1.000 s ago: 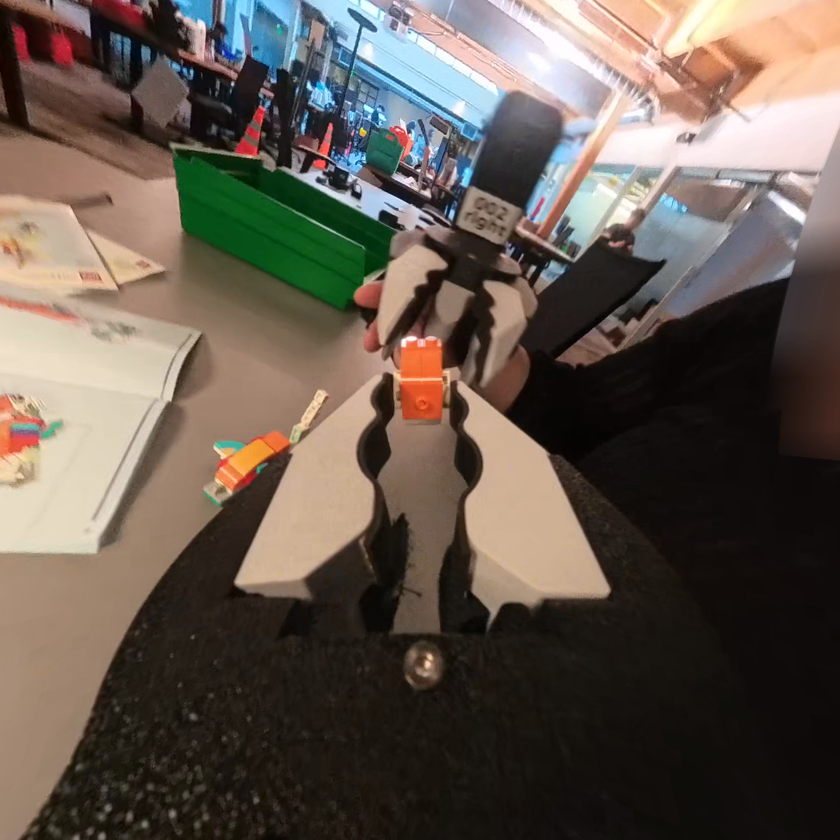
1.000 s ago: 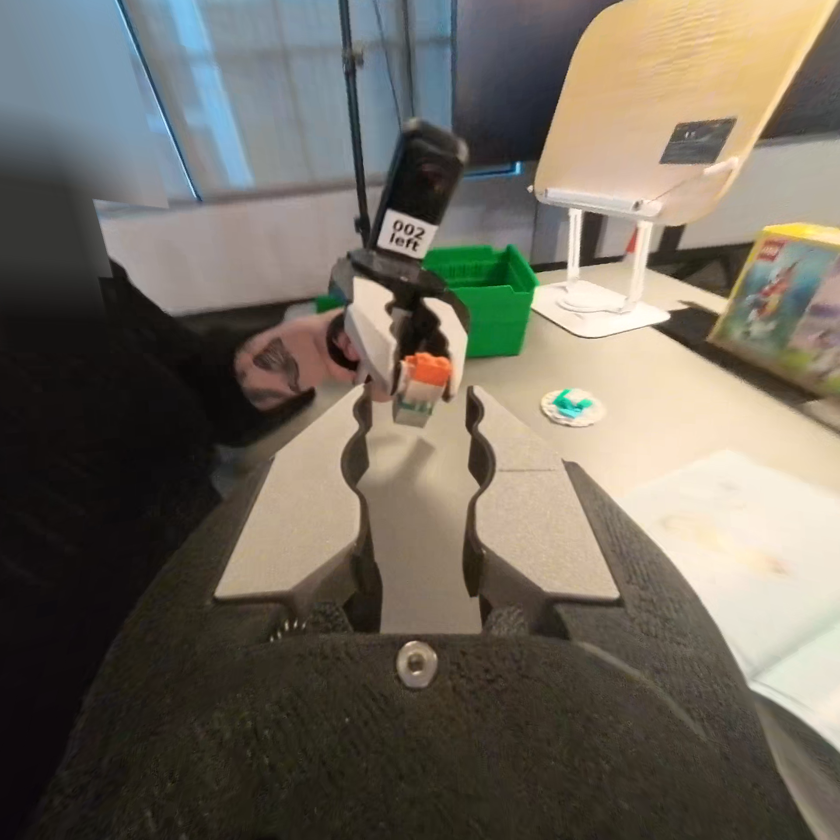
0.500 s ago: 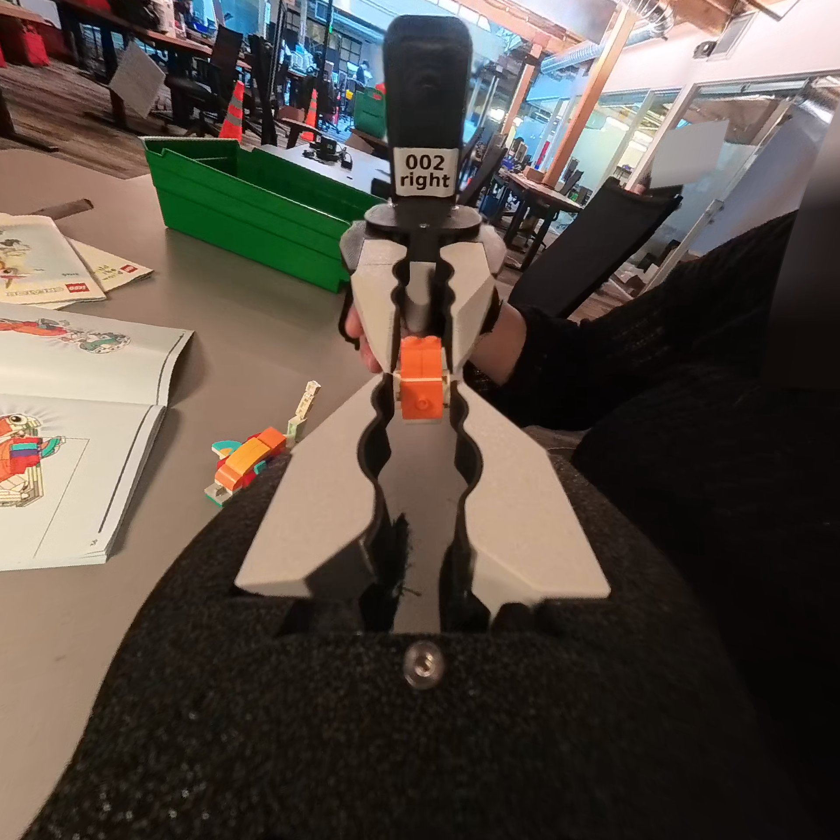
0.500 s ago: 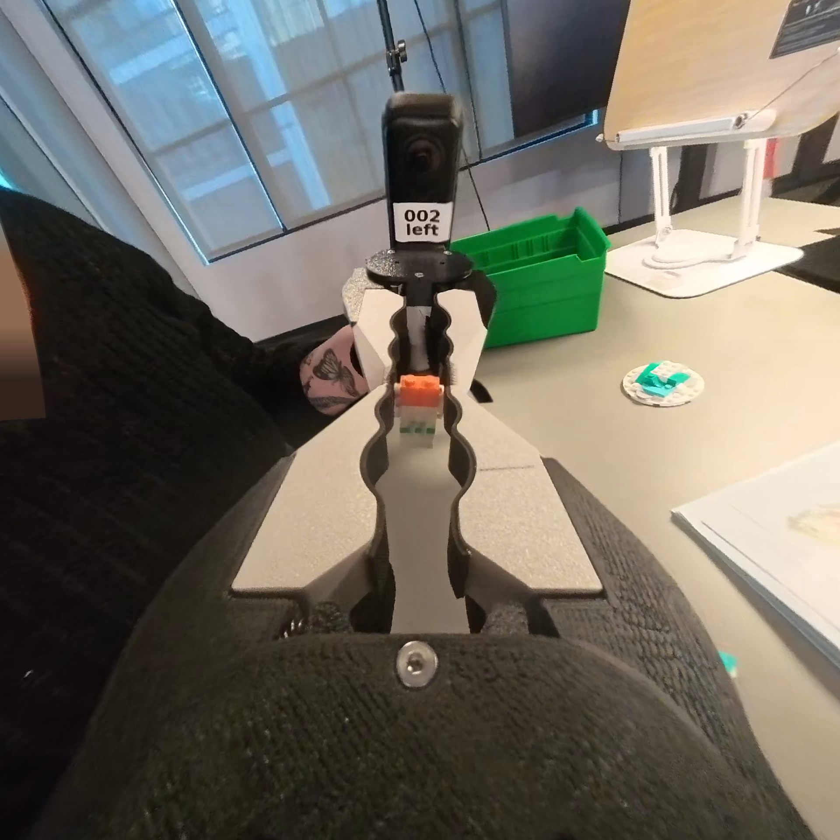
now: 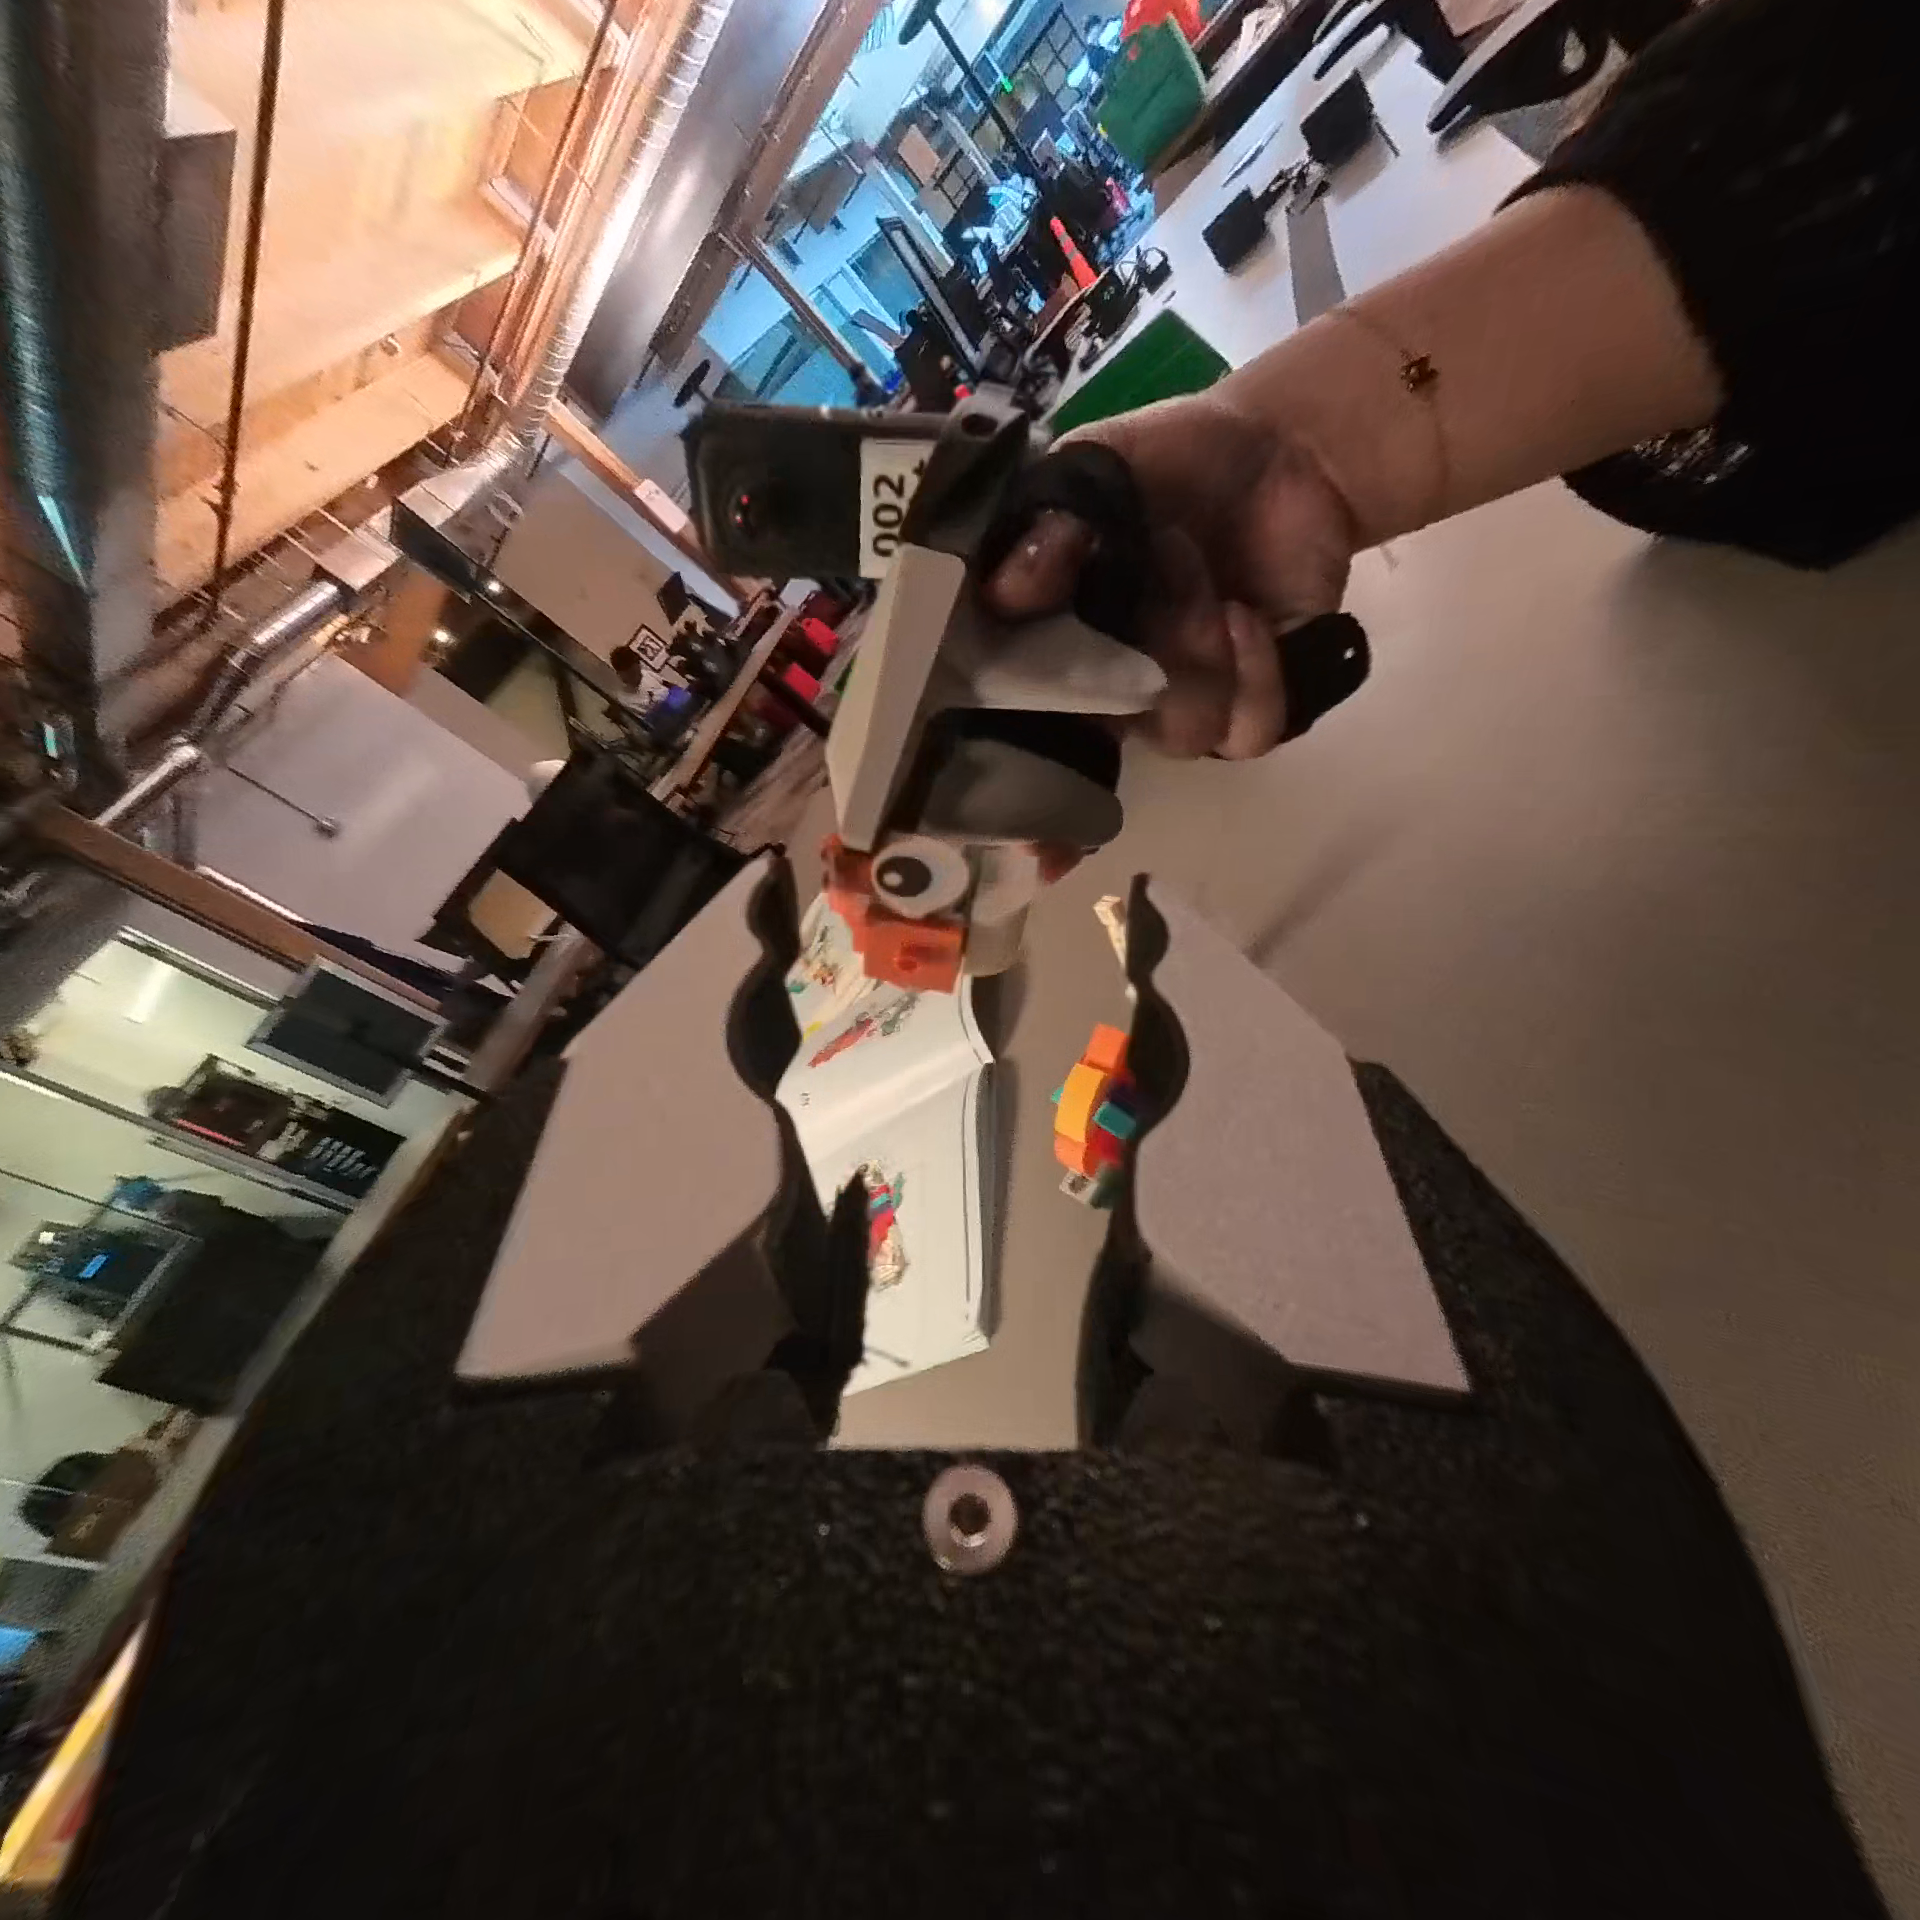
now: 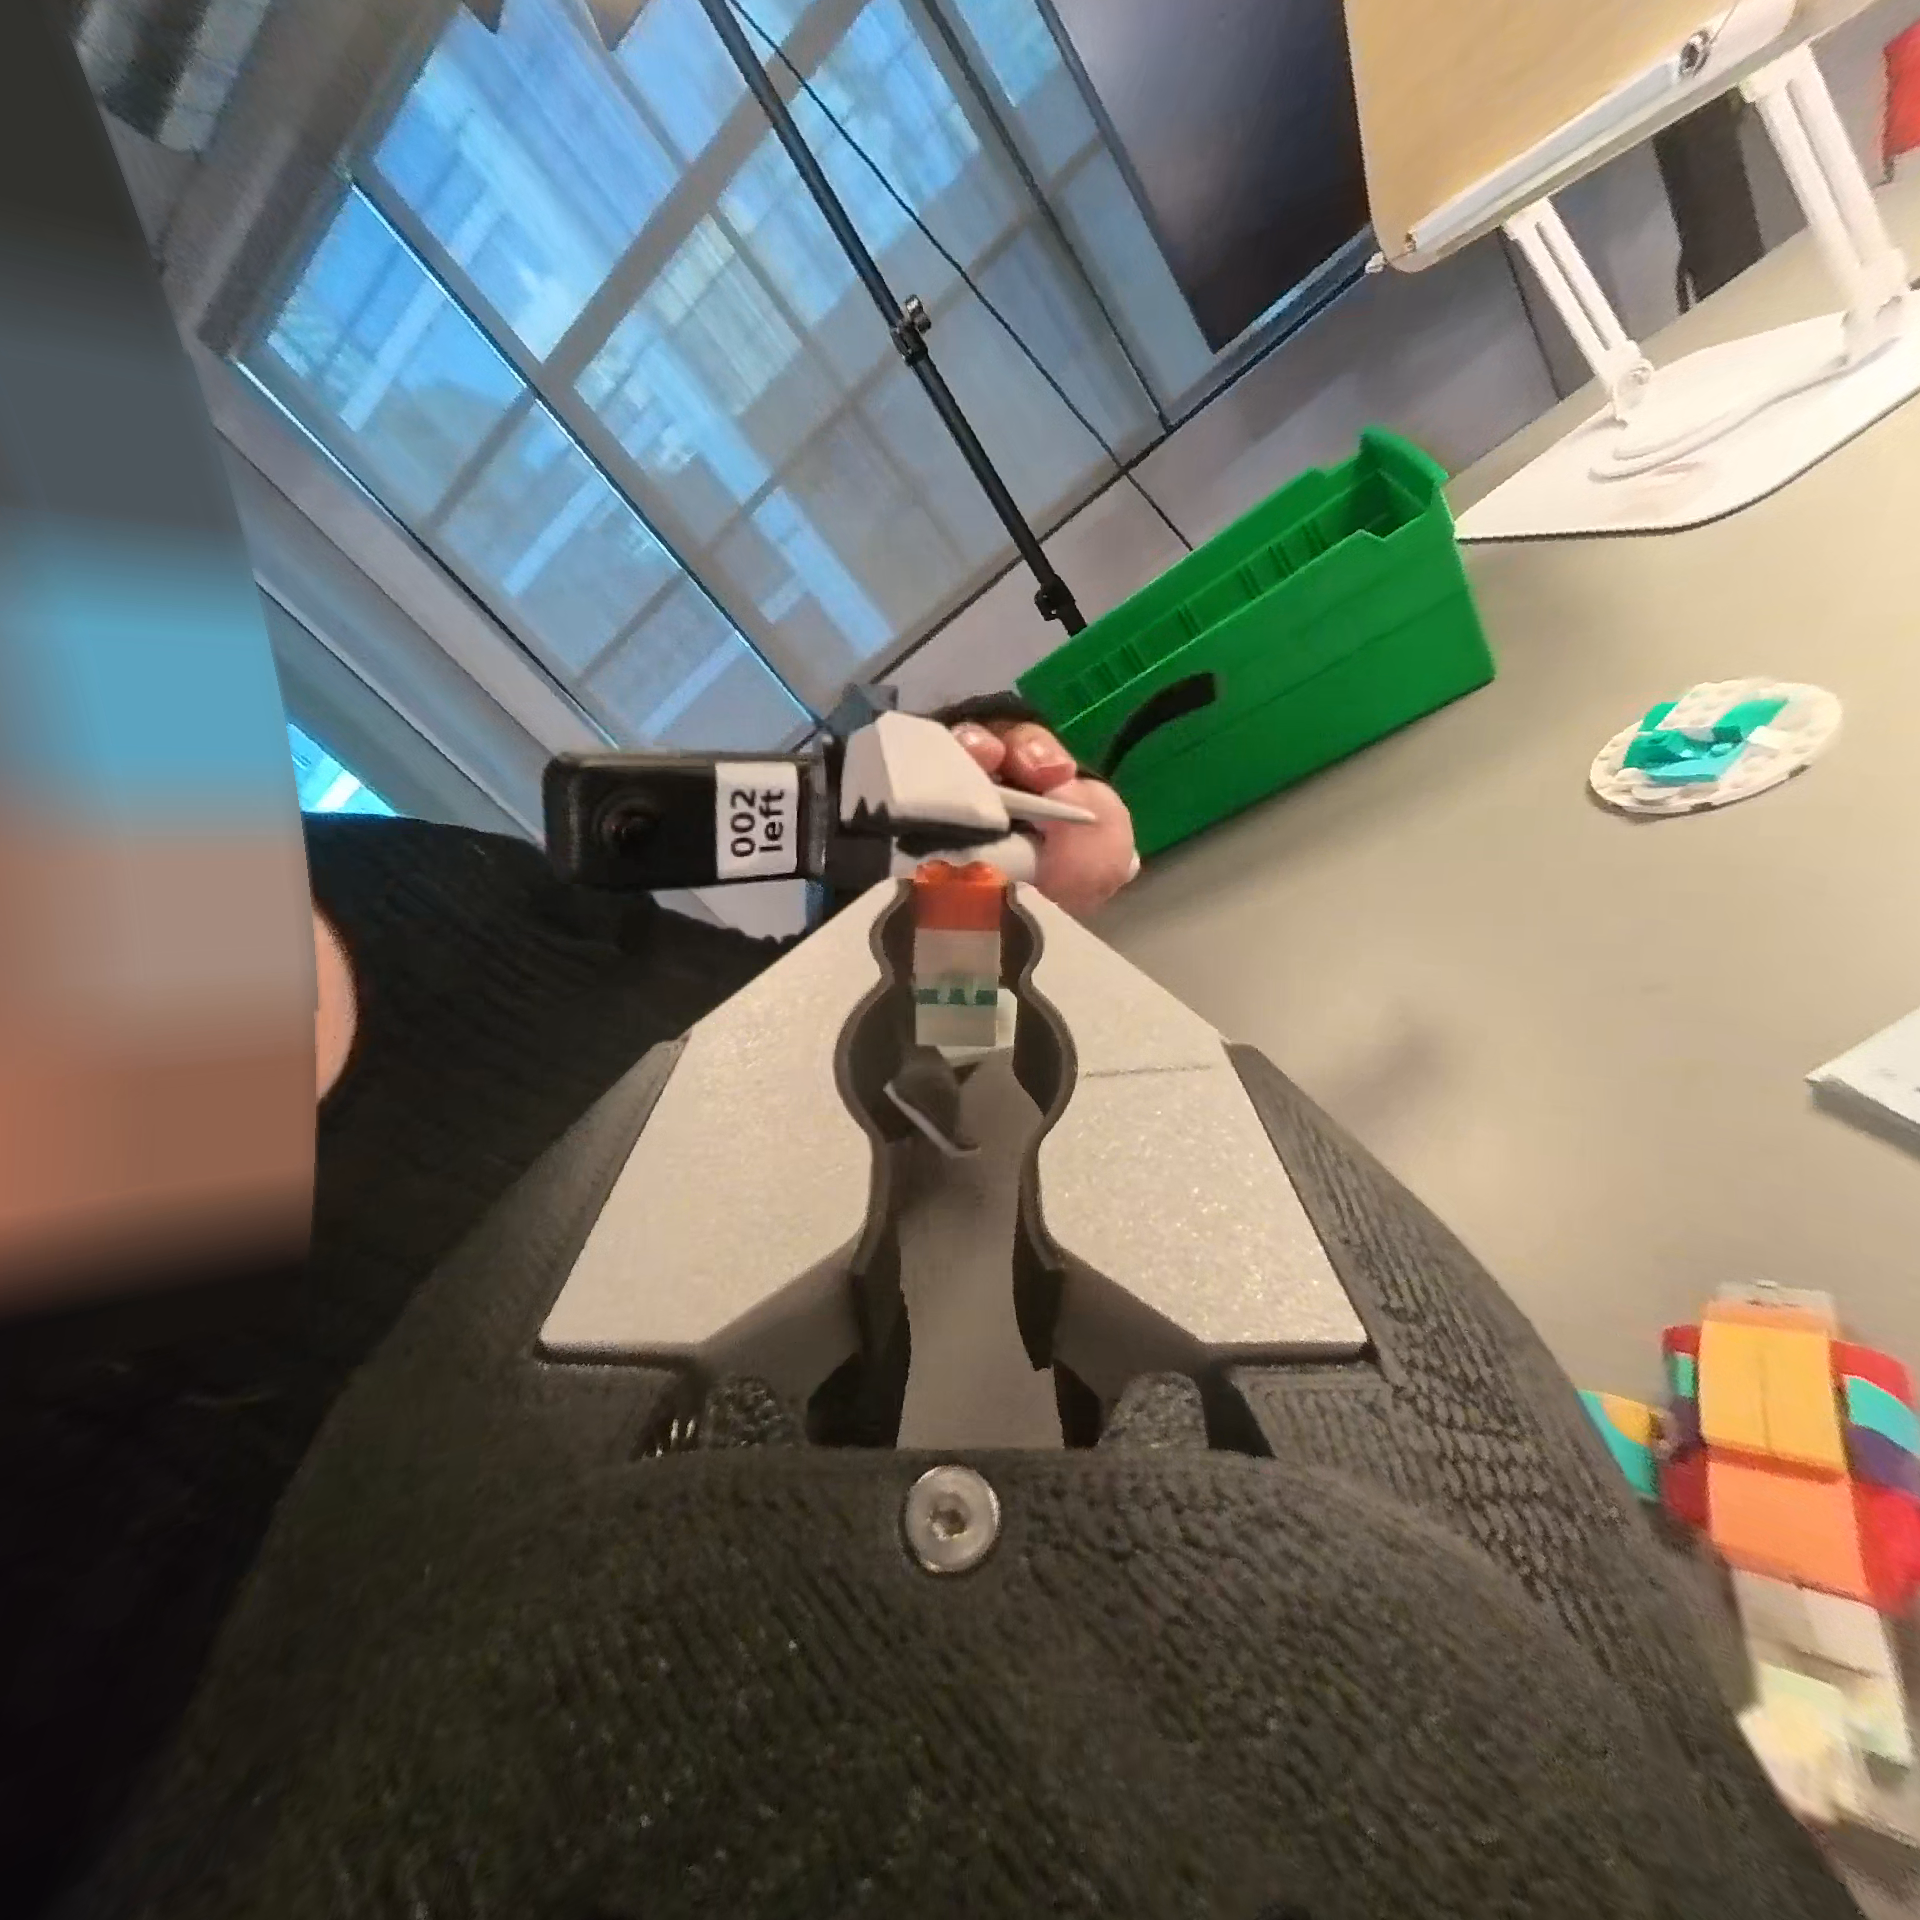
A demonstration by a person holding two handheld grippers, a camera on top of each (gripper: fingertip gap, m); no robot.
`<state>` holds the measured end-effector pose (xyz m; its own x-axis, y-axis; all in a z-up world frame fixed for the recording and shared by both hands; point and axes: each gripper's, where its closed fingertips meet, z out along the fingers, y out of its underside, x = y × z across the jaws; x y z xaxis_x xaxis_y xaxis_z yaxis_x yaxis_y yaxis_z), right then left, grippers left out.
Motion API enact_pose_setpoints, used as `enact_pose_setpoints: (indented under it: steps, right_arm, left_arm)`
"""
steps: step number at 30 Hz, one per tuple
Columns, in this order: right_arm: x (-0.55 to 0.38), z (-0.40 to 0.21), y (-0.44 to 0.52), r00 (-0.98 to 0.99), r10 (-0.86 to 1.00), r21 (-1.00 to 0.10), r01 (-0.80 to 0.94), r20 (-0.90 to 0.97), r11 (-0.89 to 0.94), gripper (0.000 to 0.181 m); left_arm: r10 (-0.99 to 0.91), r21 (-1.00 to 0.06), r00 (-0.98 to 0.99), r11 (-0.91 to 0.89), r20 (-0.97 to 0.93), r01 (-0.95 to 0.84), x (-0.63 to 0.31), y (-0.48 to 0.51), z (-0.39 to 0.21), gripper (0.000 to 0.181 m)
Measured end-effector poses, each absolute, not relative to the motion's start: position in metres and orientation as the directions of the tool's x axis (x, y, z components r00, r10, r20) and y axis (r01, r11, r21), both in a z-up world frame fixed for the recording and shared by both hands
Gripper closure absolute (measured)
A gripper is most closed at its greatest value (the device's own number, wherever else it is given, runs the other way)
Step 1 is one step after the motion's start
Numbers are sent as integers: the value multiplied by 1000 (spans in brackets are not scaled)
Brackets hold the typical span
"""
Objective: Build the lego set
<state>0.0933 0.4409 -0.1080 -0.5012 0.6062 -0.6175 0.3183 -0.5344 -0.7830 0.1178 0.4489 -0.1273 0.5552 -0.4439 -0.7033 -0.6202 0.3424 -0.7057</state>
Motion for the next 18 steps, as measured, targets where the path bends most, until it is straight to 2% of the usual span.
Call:
enact_pose_setpoints:
  steps: [7, 12, 14, 15, 17, 18]
  right_arm:
    - [93, -111, 438, -505, 581, -765, 339, -639, -547, 167]
    - [93, -112, 439, -506, 614, -792, 309, -606, -527, 165]
    - [95, -114, 454, -461, 713, -848, 260, -529, -461, 132]
    - [96, -121, 470, -393, 800, -891, 241, -453, -386, 124]
    - [105, -143, 510, -205, 951, -949, 266, -230, -172, 124]
    - [112, -158, 524, -141, 982, -941, 331, -127, -75, 124]
  left_arm:
    - [-391, -648, 521, 372, -759, -664, 118, 451, -125, 143]
    - [-383, -639, 517, 361, -765, -679, 116, 452, -127, 144]
    - [-346, -621, 519, 353, -782, -700, 110, 453, -128, 144]
    - [-323, -612, 522, 353, -789, -707, 106, 454, -128, 144]
    - [-303, -613, 534, 342, -789, -712, 95, 455, -132, 144]
    - [-293, -612, 538, 335, -790, -717, 89, 457, -136, 144]
